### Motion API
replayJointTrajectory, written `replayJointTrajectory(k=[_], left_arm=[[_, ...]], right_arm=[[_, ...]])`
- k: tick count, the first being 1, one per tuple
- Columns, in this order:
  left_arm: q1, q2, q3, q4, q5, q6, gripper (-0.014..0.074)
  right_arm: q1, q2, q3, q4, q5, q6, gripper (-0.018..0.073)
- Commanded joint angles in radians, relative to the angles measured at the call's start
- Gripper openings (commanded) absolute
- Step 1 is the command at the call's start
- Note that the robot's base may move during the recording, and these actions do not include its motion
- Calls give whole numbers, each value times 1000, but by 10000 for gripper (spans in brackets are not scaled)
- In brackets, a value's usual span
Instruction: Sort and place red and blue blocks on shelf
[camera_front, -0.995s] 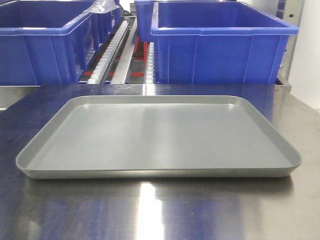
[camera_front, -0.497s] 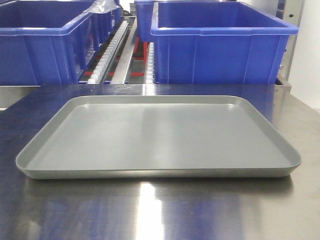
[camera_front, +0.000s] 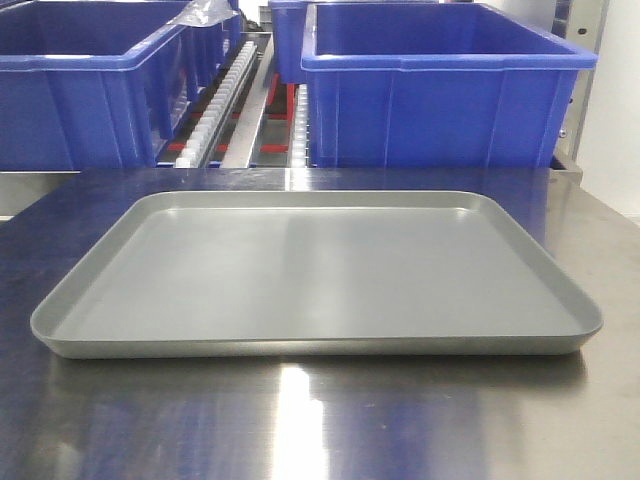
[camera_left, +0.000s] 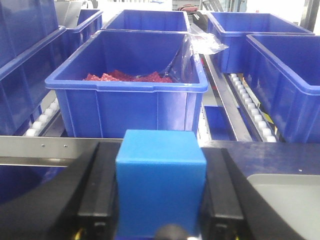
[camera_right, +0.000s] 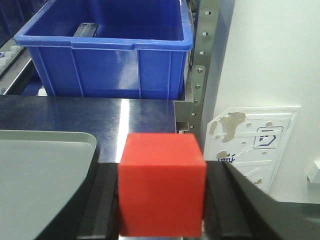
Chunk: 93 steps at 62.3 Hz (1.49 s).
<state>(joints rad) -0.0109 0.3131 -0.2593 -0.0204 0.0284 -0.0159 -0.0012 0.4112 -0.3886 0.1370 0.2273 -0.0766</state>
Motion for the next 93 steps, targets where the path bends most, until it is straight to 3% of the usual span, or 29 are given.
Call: replayJointTrajectory(k=[1,93], left_arm=[[-1,6,-23,0,-88,2,124],[-1,6,-23,0,-88,2,124]], right_arm=[[-7,3,-28,4,-85,-10,278],[-7,3,-28,4,-85,-10,278]])
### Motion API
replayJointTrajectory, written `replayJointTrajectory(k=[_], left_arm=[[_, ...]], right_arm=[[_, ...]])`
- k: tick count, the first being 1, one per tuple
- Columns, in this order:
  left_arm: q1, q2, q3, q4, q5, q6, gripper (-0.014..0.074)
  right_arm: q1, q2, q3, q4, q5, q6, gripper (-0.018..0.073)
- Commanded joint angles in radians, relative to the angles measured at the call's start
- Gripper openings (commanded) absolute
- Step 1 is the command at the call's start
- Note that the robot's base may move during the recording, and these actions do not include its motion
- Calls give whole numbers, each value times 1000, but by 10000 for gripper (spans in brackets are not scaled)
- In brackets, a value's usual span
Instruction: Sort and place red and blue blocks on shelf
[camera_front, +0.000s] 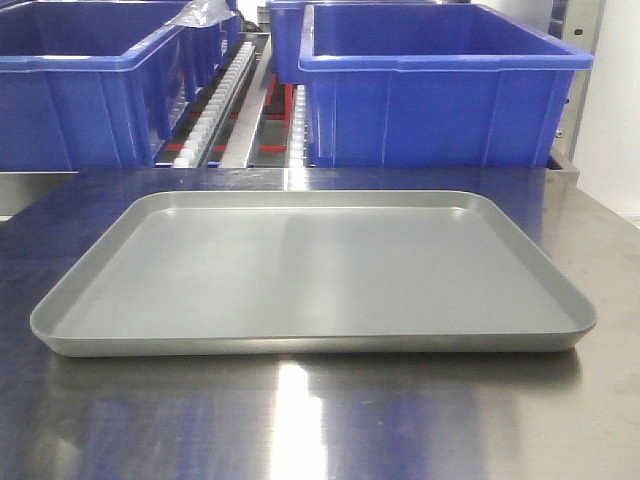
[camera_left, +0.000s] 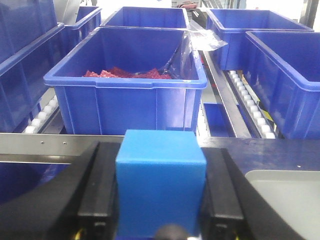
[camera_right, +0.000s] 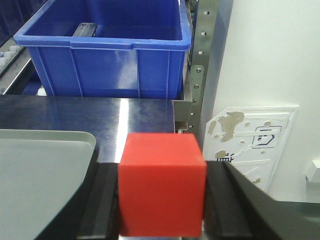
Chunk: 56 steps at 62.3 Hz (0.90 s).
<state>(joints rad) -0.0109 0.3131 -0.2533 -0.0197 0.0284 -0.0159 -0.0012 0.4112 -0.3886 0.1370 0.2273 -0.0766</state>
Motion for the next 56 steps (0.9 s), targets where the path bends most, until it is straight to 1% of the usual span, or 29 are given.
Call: replayJointTrajectory(k=[1,56], left_arm=[[-1,6,-29,0,-88,2,124],[-1,6,-29,0,-88,2,124]], right_arm=[[-7,3,-28,4,-85,-10,278],[-7,3,-28,4,-85,-10,278]])
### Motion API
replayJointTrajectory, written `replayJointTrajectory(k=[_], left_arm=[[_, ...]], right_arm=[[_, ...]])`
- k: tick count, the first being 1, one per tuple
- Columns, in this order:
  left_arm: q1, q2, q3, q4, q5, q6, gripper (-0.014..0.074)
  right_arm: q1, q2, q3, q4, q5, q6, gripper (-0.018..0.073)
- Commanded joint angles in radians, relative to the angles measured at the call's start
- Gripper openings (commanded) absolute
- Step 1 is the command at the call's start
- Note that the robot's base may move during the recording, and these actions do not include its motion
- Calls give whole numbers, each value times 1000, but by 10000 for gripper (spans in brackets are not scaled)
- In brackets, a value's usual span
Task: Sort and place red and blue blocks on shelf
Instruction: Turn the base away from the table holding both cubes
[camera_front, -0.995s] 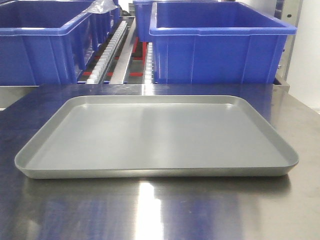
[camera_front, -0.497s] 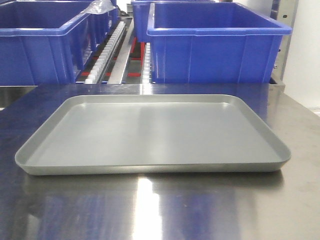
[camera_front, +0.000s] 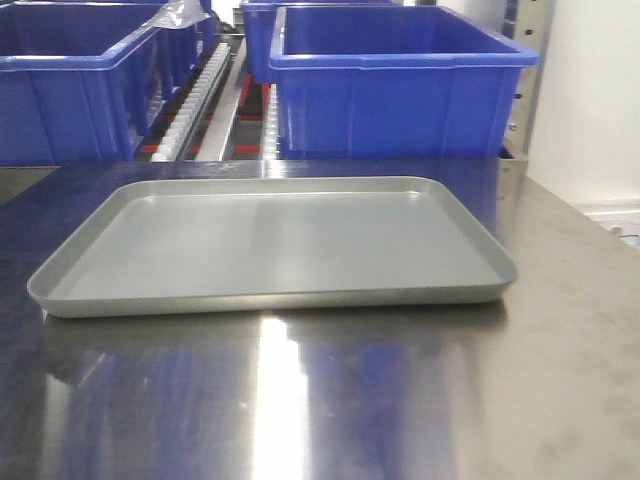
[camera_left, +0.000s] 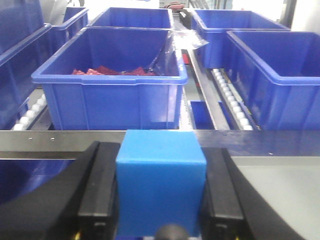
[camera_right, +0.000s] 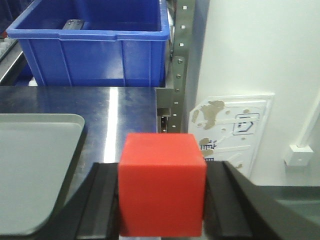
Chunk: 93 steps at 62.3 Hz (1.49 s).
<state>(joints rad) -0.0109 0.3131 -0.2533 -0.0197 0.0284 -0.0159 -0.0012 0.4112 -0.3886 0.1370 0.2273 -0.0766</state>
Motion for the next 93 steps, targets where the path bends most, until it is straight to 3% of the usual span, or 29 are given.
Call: replayJointTrajectory(k=[1,93], left_arm=[[-1,6,-29,0,-88,2,124],[-1,6,-29,0,-88,2,124]], right_arm=[[-7,3,-28,4,-85,-10,278],[-7,3,-28,4,-85,-10,278]])
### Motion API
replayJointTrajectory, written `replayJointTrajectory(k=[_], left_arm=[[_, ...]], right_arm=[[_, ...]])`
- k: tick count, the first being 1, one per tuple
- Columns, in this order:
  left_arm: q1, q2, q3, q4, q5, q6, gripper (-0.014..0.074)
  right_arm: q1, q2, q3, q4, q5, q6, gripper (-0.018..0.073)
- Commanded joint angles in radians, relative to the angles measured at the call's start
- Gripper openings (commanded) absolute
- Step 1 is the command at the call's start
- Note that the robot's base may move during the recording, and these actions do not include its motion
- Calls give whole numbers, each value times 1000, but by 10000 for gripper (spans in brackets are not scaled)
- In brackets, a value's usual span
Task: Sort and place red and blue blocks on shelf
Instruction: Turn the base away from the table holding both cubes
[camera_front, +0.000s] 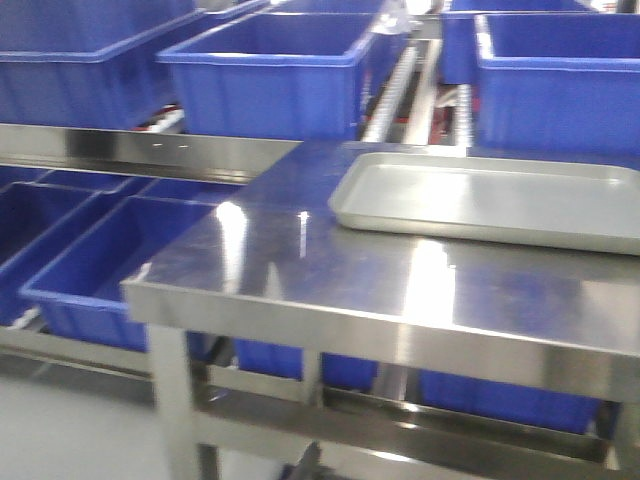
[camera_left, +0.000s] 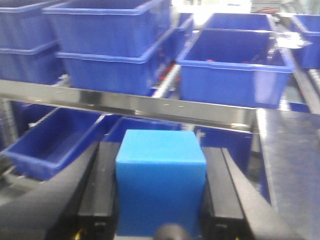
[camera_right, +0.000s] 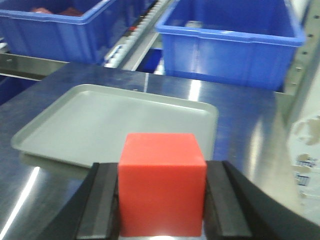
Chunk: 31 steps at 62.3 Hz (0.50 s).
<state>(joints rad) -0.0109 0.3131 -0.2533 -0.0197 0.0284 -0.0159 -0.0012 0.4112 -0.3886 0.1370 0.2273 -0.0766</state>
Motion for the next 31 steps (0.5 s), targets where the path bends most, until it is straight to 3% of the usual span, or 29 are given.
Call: replayJointTrajectory(k=[1,31], left_arm=[[-1,6,-29,0,-88,2,124],[-1,6,-29,0,-88,2,124]], right_arm=[[-7,3,-28,4,-85,-10,278],[-7,3,-28,4,-85,-10,278]])
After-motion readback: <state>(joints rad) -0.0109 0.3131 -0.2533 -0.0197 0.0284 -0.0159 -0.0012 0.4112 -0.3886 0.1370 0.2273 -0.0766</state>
